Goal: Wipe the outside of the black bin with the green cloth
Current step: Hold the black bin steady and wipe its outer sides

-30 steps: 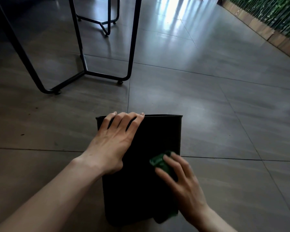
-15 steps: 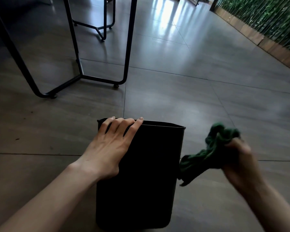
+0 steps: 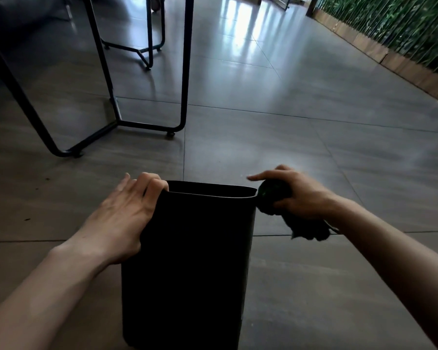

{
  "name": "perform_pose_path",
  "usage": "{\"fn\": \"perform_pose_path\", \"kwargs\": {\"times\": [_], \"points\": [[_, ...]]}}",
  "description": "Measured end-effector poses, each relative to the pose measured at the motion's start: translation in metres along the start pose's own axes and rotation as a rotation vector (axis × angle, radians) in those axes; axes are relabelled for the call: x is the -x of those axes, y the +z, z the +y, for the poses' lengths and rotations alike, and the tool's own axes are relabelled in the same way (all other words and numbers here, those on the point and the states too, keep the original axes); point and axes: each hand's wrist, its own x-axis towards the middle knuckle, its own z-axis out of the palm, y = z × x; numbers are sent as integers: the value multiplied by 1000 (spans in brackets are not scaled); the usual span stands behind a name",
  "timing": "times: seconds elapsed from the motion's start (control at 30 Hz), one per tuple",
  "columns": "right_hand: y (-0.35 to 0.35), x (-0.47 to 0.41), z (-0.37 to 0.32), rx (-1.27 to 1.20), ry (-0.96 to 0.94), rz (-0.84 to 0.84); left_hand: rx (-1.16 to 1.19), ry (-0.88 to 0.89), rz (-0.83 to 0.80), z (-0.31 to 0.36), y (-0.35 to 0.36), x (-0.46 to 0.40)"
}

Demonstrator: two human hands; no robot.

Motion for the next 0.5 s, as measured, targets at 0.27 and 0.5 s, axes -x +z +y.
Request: {"fn": "perform_pose_path", "kwargs": {"times": [0.27, 0.5], "points": [[6, -3, -19, 159, -153, -75, 0, -91, 52, -13, -1, 9], [-5, -1, -70, 189, -233, 86, 282, -124, 276, -13, -11, 3]]}}
